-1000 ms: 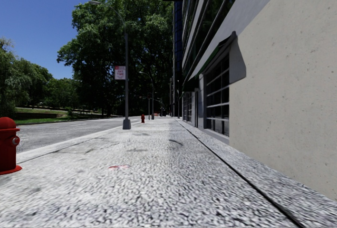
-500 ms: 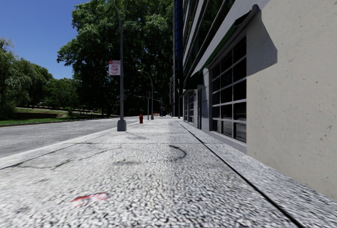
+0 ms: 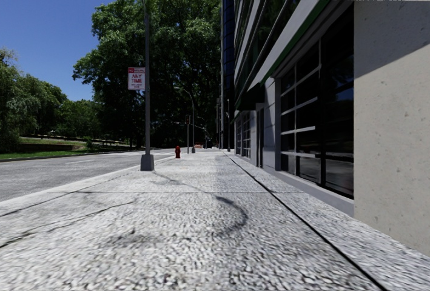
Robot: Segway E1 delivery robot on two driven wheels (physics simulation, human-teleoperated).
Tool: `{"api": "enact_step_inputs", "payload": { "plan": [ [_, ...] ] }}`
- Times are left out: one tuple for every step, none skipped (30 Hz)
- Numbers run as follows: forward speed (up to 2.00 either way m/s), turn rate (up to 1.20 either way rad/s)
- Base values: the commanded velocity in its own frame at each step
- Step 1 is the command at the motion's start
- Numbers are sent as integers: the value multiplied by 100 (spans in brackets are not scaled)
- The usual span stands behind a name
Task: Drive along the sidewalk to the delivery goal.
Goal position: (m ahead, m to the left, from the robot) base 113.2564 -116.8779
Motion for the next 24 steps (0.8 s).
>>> {"api": "enact_step_inputs", "payload": {
  "plan": [
    [200, 0],
    [200, 0],
    [200, 0],
    [200, 0],
    [200, 0],
    [200, 0],
    [200, 0],
    [200, 0],
    [200, 0],
    [200, 0],
    [200, 0],
    [200, 0],
    [200, 0],
    [200, 0],
    [200, 0],
    [200, 0],
    [200, 0],
    [200, 0],
    [200, 0],
    [200, 0],
    [200, 0],
    [200, 0],
    [200, 0],
    [200, 0]
  ]
}}
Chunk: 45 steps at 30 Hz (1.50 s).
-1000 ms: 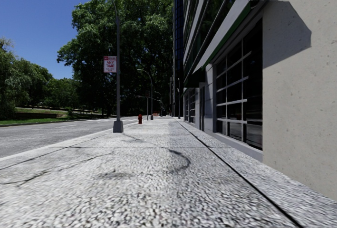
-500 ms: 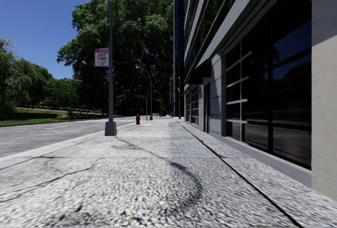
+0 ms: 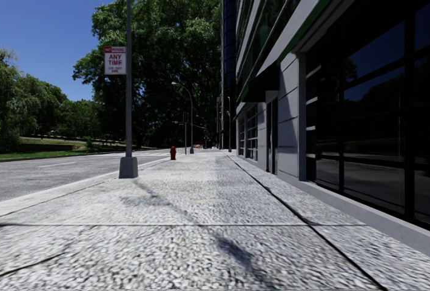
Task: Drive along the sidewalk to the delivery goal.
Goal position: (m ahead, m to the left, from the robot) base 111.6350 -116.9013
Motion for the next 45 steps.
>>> {"api": "enact_step_inputs", "payload": {
  "plan": [
    [200, 0],
    [200, 0],
    [200, 0],
    [200, 0],
    [200, 0],
    [200, 0],
    [200, 0],
    [200, 0],
    [200, 0],
    [200, 0],
    [200, 0],
    [200, 0],
    [200, 0],
    [200, 0],
    [200, 0],
    [200, 0],
    [200, 0],
    [200, 0],
    [200, 0],
    [200, 0],
    [200, 0],
    [200, 0],
    [200, 0],
    [200, 0],
    [200, 0],
    [200, 0],
    [200, 0],
    [200, 0],
    [200, 0],
    [200, 0],
    [200, 0],
    [200, 0],
    [200, 0],
    [200, 0],
    [200, 0],
    [200, 0],
    [200, 0],
    [200, 0],
    [200, 0],
    [200, 0],
    [200, 0],
    [200, 0],
    [200, 0],
    [200, 0],
    [200, 0]
  ]
}}
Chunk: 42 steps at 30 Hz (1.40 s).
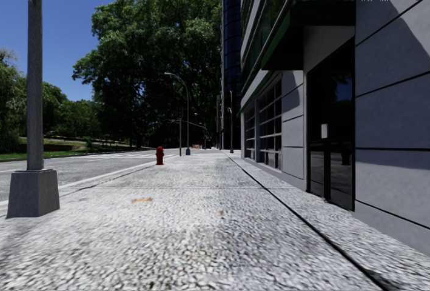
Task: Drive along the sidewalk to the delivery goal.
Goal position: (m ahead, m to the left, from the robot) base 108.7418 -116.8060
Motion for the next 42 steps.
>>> {"api": "enact_step_inputs", "payload": {
  "plan": [
    [200, 0],
    [200, 0],
    [200, 0],
    [200, 0],
    [200, 0],
    [200, 0],
    [200, 0],
    [200, 0],
    [200, 0],
    [200, 0],
    [200, 0],
    [200, 0],
    [200, 0],
    [200, 0],
    [200, 0],
    [200, 0],
    [200, 0],
    [200, 0],
    [200, 0],
    [200, 0],
    [200, 0],
    [200, 0],
    [200, 0],
    [200, 0],
    [200, 0],
    [200, 0],
    [200, 0],
    [200, 0],
    [200, 0],
    [200, 0],
    [200, 0],
    [200, 0],
    [200, 0],
    [200, 0],
    [200, 0],
    [200, 0],
    [200, 0],
    [200, 0],
    [200, 0],
    [200, 0],
    [200, 0],
    [200, 0]
  ]
}}
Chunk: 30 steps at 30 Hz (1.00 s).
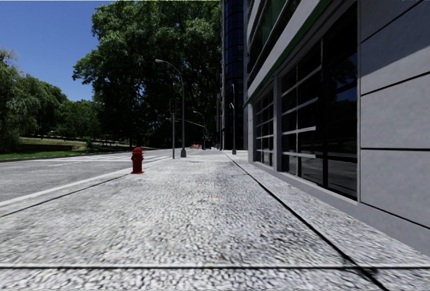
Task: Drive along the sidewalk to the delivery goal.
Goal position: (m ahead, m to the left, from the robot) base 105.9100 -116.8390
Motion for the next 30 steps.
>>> {"api": "enact_step_inputs", "payload": {
  "plan": [
    [200, 0],
    [200, 0],
    [200, 0],
    [200, 0],
    [200, 0],
    [200, 0],
    [200, 0],
    [200, 0],
    [200, 0],
    [200, 0],
    [200, 0],
    [200, 0],
    [200, 0],
    [200, 0],
    [200, 0],
    [200, 0],
    [200, 0],
    [200, 0],
    [200, 0],
    [200, 0],
    [200, 0],
    [200, 0],
    [200, 0],
    [200, 0],
    [200, 0],
    [200, 0],
    [200, 0],
    [200, 0],
    [200, 0],
    [200, 0]
  ]
}}
